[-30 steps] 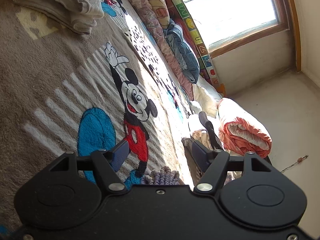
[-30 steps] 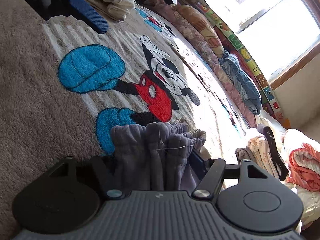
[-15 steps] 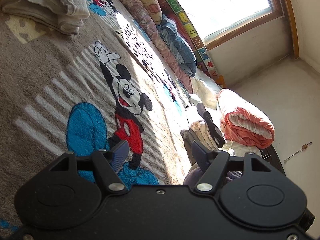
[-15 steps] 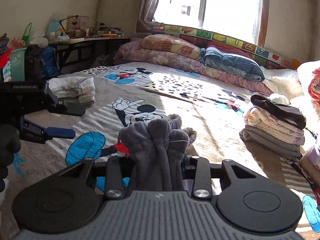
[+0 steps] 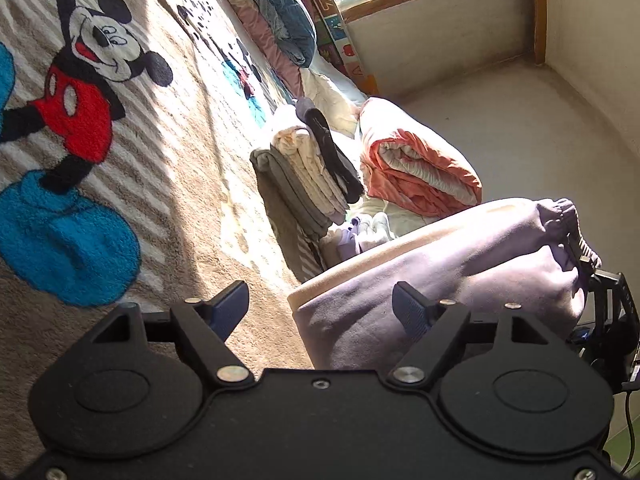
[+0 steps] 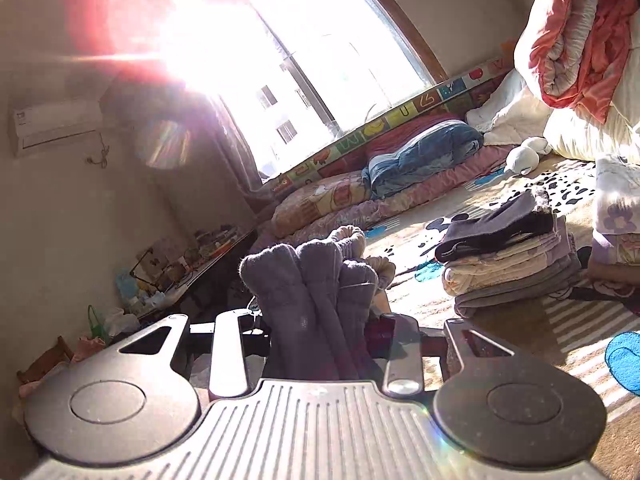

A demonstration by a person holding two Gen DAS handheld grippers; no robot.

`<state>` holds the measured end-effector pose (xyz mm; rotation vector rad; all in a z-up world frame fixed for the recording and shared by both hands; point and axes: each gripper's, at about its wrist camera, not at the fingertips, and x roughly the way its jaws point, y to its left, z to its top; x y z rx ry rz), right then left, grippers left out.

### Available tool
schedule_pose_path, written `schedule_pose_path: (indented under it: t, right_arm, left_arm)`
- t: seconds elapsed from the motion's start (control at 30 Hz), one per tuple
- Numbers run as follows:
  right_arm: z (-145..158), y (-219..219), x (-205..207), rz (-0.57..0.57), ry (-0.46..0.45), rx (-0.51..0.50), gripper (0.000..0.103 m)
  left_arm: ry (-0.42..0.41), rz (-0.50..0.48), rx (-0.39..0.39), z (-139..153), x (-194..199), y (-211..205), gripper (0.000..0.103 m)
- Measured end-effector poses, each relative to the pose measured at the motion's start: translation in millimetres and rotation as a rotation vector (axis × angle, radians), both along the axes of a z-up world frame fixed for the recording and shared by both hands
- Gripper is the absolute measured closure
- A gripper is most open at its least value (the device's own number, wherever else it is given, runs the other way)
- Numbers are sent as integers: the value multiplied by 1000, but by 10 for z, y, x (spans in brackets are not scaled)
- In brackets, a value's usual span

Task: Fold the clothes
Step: 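Carry the folded sweatpants with both grippers toward the clothes stack by the headboard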

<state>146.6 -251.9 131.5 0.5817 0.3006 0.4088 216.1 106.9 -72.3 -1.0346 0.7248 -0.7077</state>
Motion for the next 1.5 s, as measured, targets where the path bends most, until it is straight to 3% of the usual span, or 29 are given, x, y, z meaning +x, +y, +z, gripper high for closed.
schedule_pose_path:
  t: [0.2, 0.27, 0.4, 0.57, 0.63, 0.67, 0.7, 0.73, 0.77, 0.87, 0.93, 1.03, 1.23, 1.37, 1.5]
  right_arm:
    - [348, -441, -269, -58, -33, 101, 65]
    - [440, -565, -334, -67, -34, 141, 65]
    - [631, -800, -453, -57, -38, 229, 65]
    - [768, -1180, -592, -7, -71, 379, 65]
    - [819, -1334, -646, 14, -85, 440, 65]
    - [788, -1459, -683, 10, -93, 474, 65]
    - [726, -1609, -723, -2, -101, 508, 65]
    - [664, -1759, -764, -14, -110, 543, 65]
    - [598, -1904, -807, -29, -118, 567, 65]
    - [319, -2410, -1039, -94, -150, 631, 65]
    - [87, -2686, -1177, -133, -168, 674, 65]
    - [-422, -3095, -1401, -197, -185, 763, 65]
    - [-1681, -3562, -1839, -397, -102, 1002, 65]
    - [-2310, -3700, -2047, -485, -81, 1119, 65]
    - [-2487, -3973, -2016, -519, -130, 1178, 65]
  left_arm:
    - [68, -118, -324, -213, -106, -907, 20]
    - [58, -132, -402, -246, -161, -1137, 20]
    - [89, -120, -645, -385, -348, -1657, 19]
    - [31, -130, -977, -387, -518, -2180, 19]
    - [-29, -121, -1097, -310, -568, -2283, 19]
    - [-79, -125, -1104, -220, -593, -2305, 25]
    - [-129, -130, -1105, -128, -617, -2325, 35]
    - [-177, -135, -1063, -12, -632, -2322, 62]
    - [-212, -142, -1016, 93, -646, -2335, 78]
    - [-271, -156, -909, 302, -685, -2397, 92]
    - [-269, -178, -837, 382, -666, -2472, 92]
    - [-245, -240, -667, 466, -584, -2703, 93]
    - [-3, -380, -312, 164, -454, -3268, 93]
    - [78, -451, -204, 7, -417, -3523, 93]
    - [92, -561, -93, 115, -110, -4026, 93]
